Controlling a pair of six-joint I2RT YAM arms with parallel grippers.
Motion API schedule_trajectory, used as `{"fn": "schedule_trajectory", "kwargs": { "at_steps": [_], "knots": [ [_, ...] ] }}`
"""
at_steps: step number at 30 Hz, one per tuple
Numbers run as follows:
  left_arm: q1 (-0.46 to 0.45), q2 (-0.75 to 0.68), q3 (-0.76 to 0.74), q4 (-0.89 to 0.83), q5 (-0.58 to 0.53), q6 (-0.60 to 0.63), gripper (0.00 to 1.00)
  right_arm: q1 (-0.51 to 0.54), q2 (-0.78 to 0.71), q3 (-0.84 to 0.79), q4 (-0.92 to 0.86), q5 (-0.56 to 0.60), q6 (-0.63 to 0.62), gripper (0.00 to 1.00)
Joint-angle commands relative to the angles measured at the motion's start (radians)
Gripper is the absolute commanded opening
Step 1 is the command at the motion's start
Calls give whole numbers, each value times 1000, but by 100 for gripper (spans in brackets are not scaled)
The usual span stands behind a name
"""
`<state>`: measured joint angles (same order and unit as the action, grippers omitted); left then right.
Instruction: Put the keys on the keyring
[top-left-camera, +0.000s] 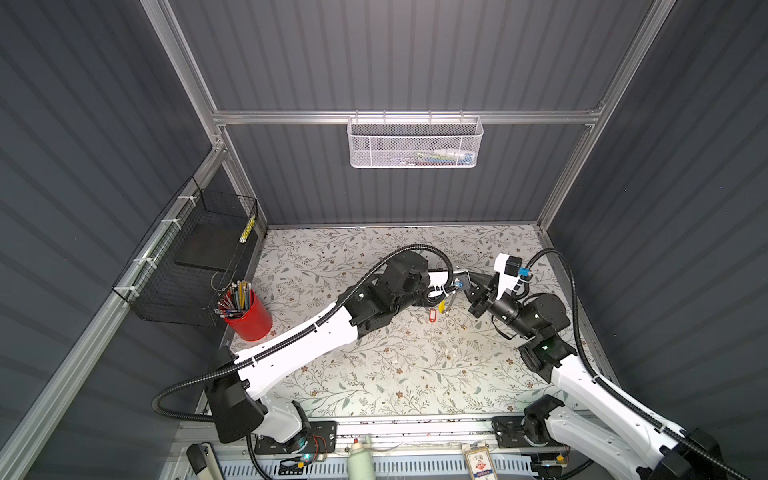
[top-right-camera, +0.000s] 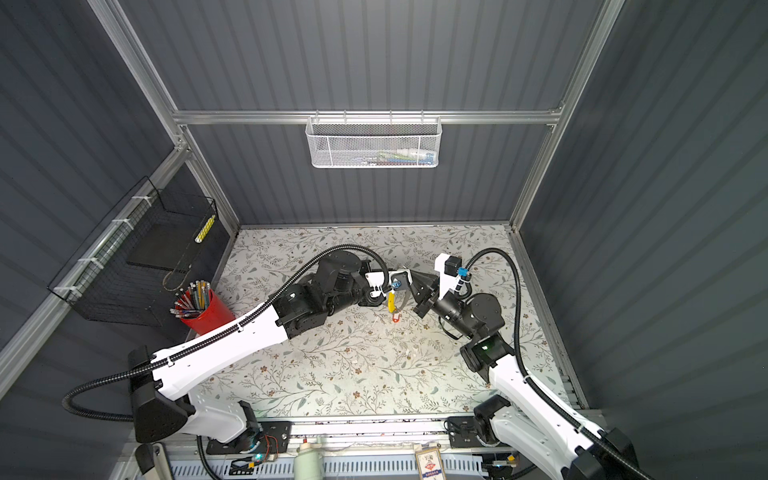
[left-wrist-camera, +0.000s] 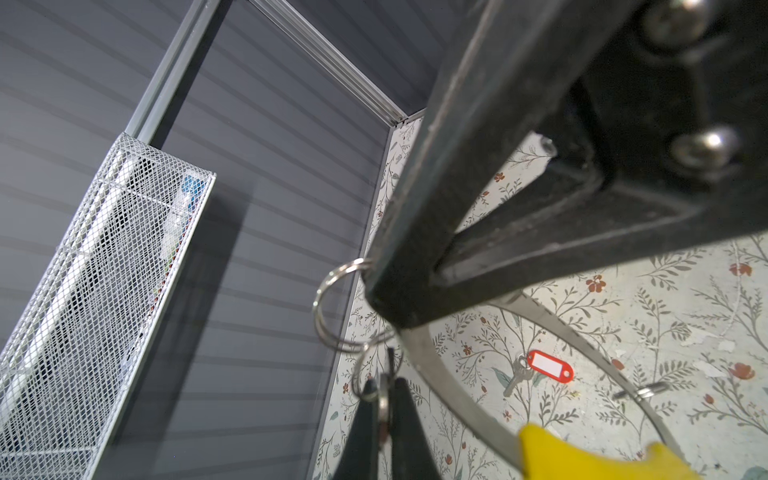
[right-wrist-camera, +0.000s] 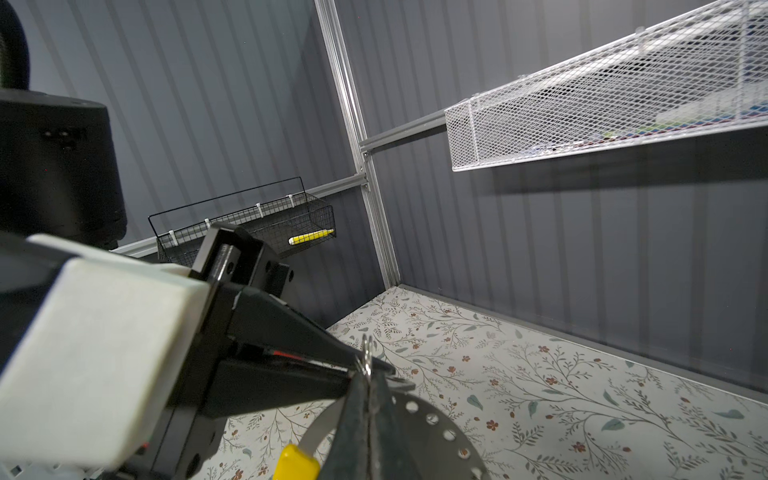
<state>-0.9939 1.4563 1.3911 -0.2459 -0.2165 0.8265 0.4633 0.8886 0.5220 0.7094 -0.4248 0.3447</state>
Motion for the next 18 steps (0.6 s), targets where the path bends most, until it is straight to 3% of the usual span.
{"fn": "schedule_trajectory", "kwargs": {
  "at_steps": [1, 3, 8, 12, 18],
  "knots": [
    [30, -33, -8, -11, 41, -39, 9, -5, -17, 19, 58, -17, 17, 0],
    [49, -44, -13, -31, 112, -70, 27, -6, -21, 20, 54, -17, 8, 0],
    [78, -101, -80, -37, 272, -142, 52, -24, -9, 37, 38, -49, -17, 0],
    [94, -145, -117, -20, 332, -191, 53, -40, 21, 33, 104, -115, -23, 0],
    [149, -190, -121, 28, 502, -271, 41, -71, 89, 12, 282, -302, -46, 0]
  ]
}}
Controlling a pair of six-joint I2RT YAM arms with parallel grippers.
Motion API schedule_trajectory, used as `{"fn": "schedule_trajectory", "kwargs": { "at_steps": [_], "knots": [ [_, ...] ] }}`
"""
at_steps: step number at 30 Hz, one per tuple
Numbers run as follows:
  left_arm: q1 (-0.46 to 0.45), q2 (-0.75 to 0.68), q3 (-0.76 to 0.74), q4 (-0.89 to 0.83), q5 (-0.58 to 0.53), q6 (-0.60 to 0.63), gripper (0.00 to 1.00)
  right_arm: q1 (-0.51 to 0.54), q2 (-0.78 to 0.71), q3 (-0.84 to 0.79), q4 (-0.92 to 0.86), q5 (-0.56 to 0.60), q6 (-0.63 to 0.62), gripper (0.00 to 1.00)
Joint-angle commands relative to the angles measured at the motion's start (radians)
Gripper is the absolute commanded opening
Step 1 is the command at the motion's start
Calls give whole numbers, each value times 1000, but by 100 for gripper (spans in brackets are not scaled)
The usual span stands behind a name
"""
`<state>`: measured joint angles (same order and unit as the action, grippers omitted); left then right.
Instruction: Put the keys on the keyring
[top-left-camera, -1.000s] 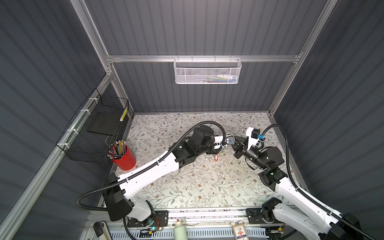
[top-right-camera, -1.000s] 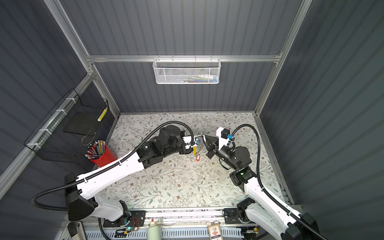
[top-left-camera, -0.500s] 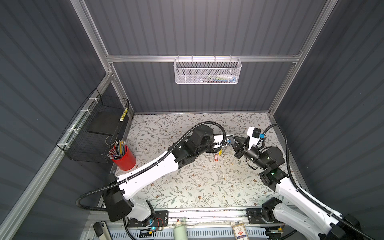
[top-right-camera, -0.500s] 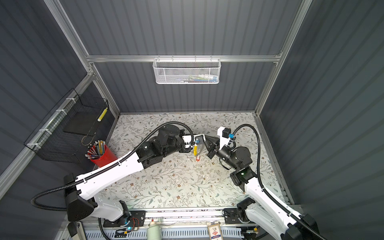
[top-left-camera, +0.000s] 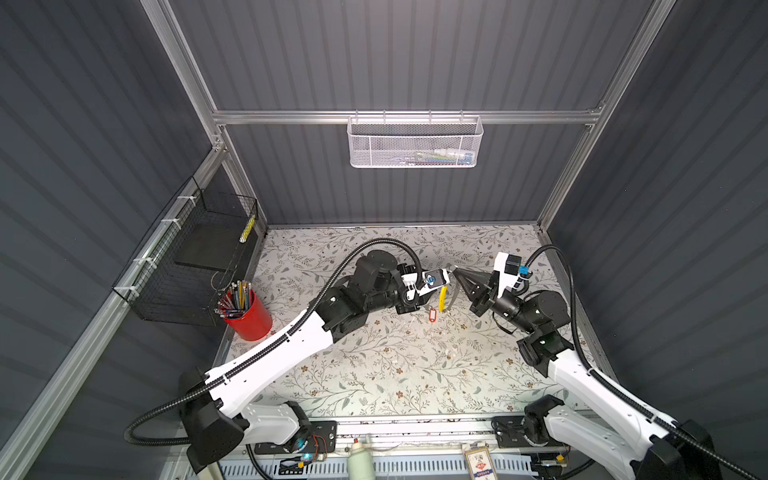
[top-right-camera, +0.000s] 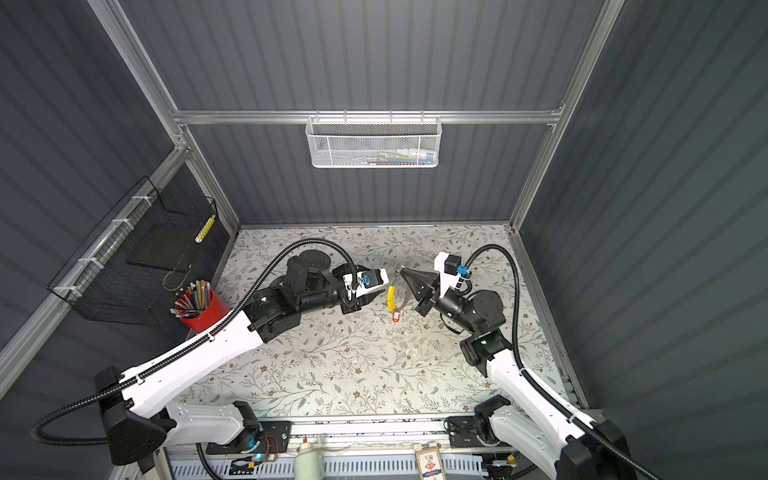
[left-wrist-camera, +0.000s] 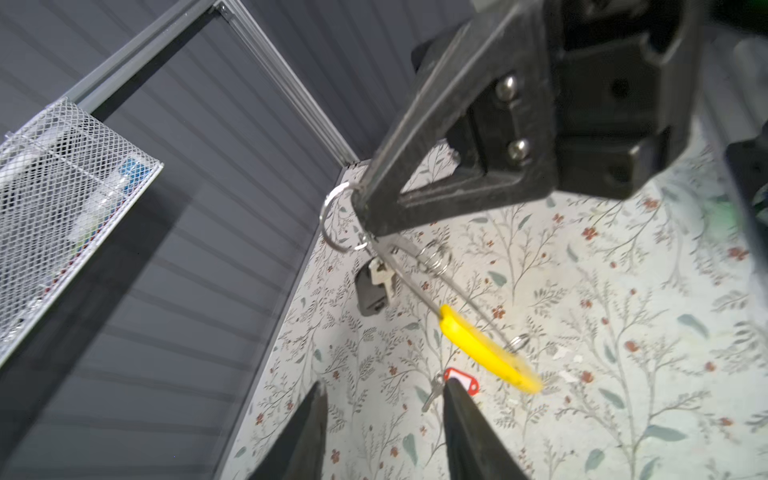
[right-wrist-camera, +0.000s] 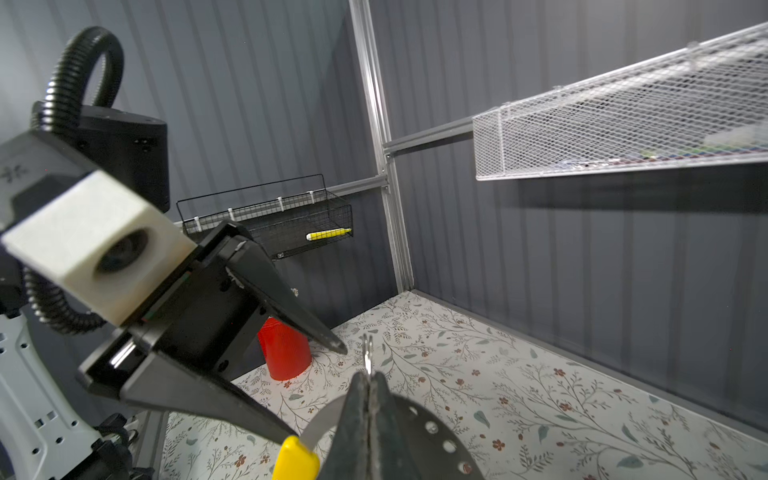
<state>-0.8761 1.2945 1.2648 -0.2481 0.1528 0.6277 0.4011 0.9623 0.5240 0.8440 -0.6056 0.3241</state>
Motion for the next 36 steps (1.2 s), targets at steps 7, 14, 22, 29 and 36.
{"fn": "schedule_trajectory", "kwargs": {
  "at_steps": [7, 14, 22, 29, 36],
  "knots": [
    [81, -4, 64, -42, 372, -94, 36, -22, 71, 14, 230, -263, -85, 0],
    [91, 24, 83, -51, 441, -112, 34, -26, 92, 19, 261, -345, -117, 0],
    [95, 39, 10, 18, 443, -218, 48, -27, 112, 17, 357, -354, -76, 0],
    [95, 76, -4, 61, 473, -285, 50, -27, 127, 22, 395, -364, -54, 0],
    [95, 86, -15, 95, 521, -310, 37, -27, 128, 18, 391, -357, -62, 0]
  ]
}}
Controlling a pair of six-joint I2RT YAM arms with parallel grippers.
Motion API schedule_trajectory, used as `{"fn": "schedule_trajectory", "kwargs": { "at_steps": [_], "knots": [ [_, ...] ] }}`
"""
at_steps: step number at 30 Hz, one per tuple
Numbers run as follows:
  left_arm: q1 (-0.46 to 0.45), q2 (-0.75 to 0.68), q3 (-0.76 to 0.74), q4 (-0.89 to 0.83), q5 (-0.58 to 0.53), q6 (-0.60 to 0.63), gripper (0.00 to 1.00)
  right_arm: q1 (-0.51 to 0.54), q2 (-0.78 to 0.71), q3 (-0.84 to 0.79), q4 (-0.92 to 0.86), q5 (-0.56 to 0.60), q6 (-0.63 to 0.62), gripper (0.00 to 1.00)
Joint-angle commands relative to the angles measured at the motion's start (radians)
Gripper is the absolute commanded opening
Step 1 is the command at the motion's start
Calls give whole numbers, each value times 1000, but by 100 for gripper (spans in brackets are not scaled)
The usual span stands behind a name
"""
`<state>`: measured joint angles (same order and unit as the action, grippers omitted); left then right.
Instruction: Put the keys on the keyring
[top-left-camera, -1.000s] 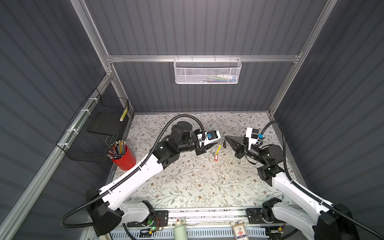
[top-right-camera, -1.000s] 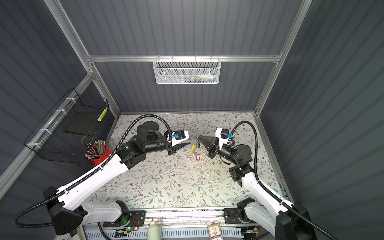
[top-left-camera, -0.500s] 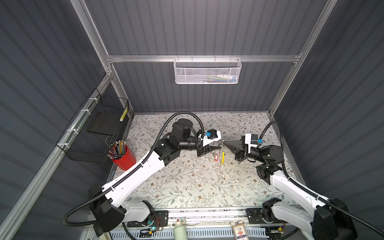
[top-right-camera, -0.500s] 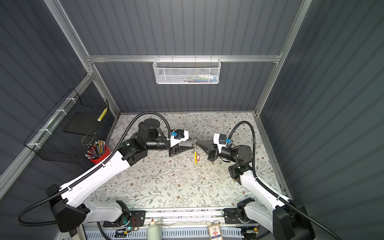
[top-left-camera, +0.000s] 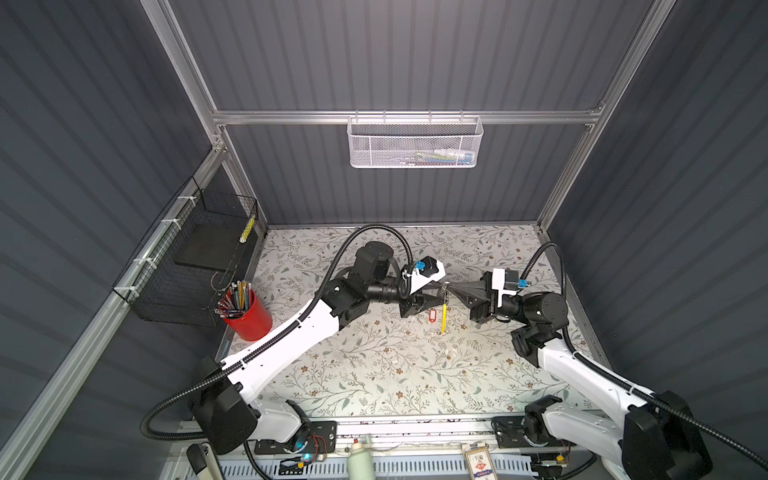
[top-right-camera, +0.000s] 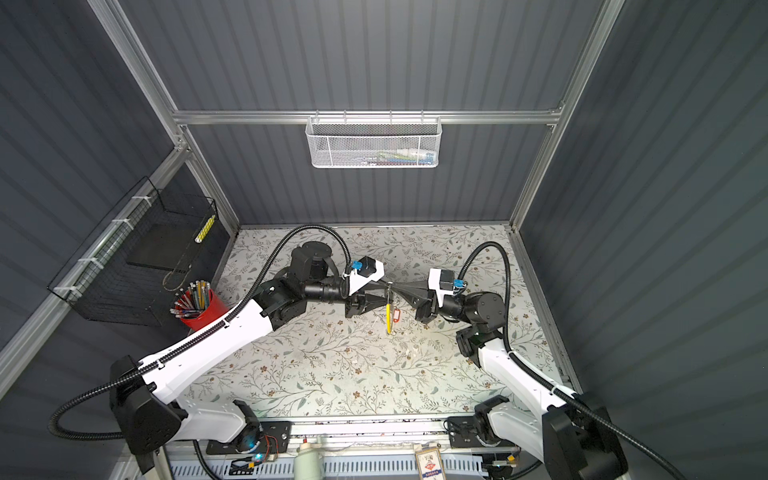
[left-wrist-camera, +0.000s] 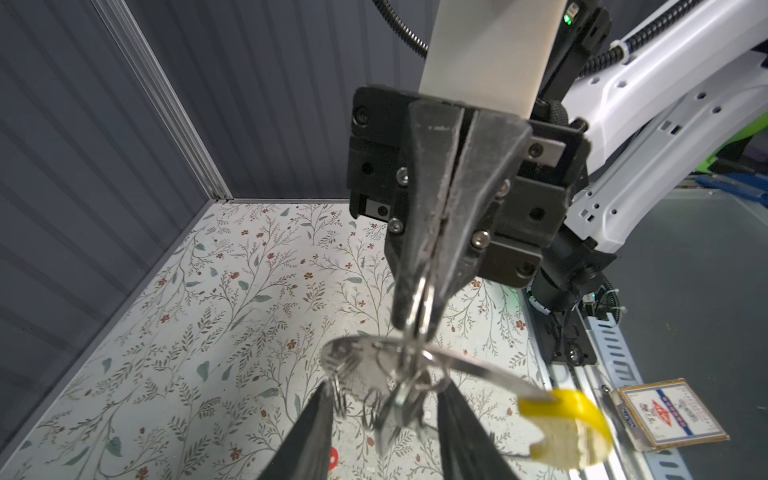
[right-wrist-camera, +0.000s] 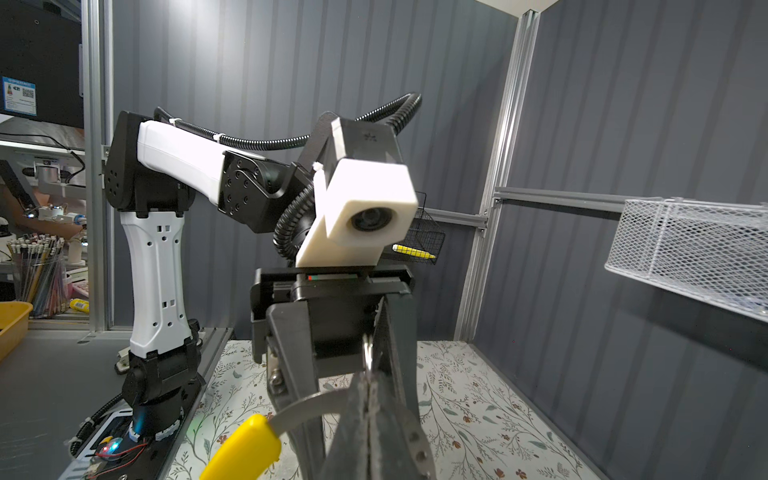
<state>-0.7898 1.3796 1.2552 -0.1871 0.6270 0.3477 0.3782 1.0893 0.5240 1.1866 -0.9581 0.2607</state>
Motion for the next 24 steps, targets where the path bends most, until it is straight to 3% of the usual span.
{"fn": "schedule_trajectory", "kwargs": {
  "at_steps": [1, 6, 11, 24],
  "knots": [
    [9, 3, -6, 36, 53, -30, 35, -4, 2, 18, 48, -4, 0, 0],
    [9, 9, 2, 26, 64, -14, 18, -4, 1, 17, 45, -6, -3, 0],
    [9, 3, 48, -81, -1, 82, 0, -10, -19, 1, 22, -4, -14, 0],
    [8, 61, 273, -419, -182, 350, 0, -21, -79, -18, -120, -18, -74, 0]
  ]
}}
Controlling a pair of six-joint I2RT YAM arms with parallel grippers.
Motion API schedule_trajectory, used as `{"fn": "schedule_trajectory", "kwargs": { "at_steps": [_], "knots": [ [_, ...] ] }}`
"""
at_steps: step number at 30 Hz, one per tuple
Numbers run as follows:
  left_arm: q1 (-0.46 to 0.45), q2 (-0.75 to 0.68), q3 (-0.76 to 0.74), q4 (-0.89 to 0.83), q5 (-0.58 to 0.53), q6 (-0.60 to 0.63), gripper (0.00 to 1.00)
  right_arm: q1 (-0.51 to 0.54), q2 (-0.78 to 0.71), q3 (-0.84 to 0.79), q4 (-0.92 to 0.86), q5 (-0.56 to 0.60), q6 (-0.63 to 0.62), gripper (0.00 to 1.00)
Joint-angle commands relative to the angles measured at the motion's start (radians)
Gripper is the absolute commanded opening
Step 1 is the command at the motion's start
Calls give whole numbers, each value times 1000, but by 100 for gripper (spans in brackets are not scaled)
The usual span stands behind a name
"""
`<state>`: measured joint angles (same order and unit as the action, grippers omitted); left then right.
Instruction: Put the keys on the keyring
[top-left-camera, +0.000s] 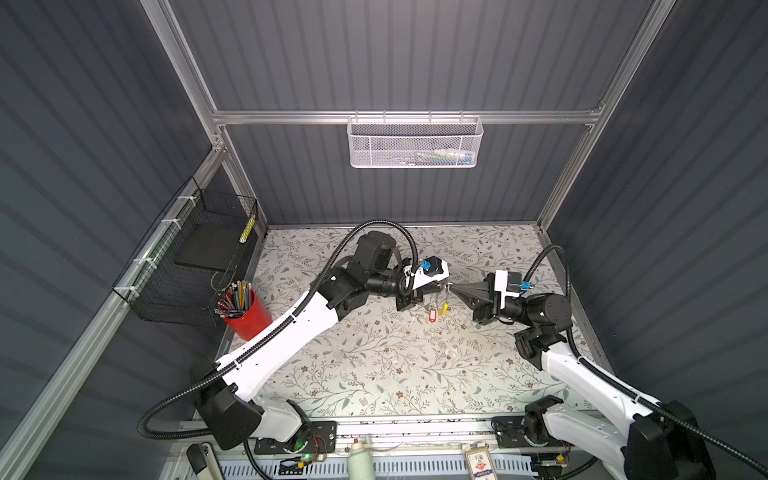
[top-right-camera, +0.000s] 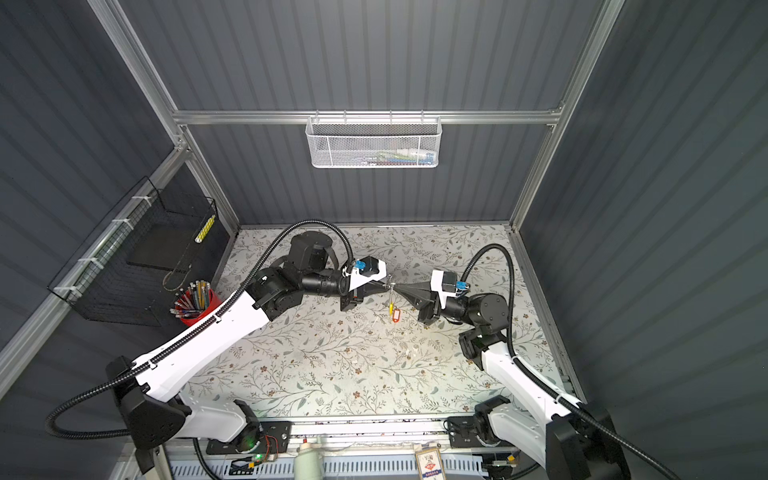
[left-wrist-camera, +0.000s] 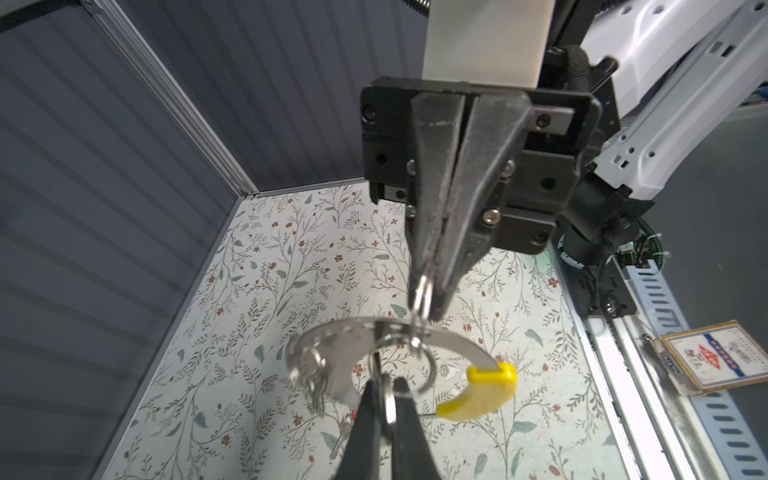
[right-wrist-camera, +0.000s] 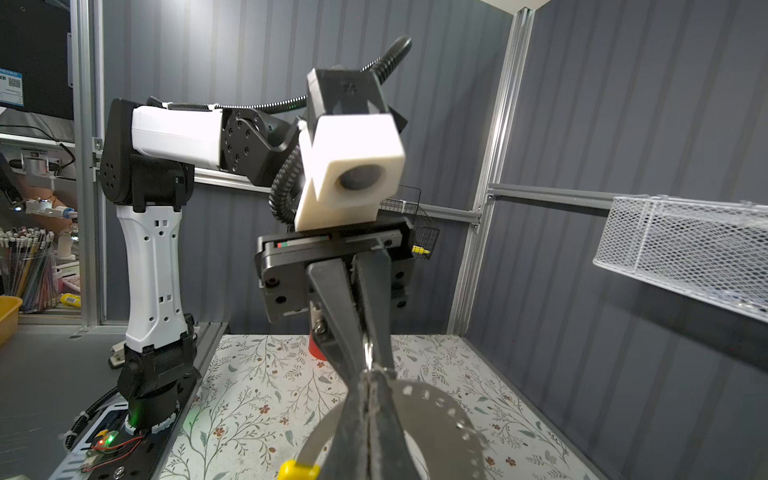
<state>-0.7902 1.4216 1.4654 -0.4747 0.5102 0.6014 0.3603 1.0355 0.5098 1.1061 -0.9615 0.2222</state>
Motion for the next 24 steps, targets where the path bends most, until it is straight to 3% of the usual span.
{"fn": "schedule_trajectory", "kwargs": {
  "at_steps": [1, 8, 16, 24],
  "knots": [
    [8, 27, 82, -158, -72, 112, 0, -3, -32, -1, -68, -17, -52, 0],
    [-2, 91, 197, -330, -64, 193, 0, -2, -81, 28, -272, -14, -167, 0],
    [-15, 130, 273, -476, -121, 253, 0, -4, -155, 57, -562, 80, -344, 0],
    [-22, 162, 307, -510, -107, 253, 0, -1, -151, 89, -760, 102, -453, 0]
  ]
}}
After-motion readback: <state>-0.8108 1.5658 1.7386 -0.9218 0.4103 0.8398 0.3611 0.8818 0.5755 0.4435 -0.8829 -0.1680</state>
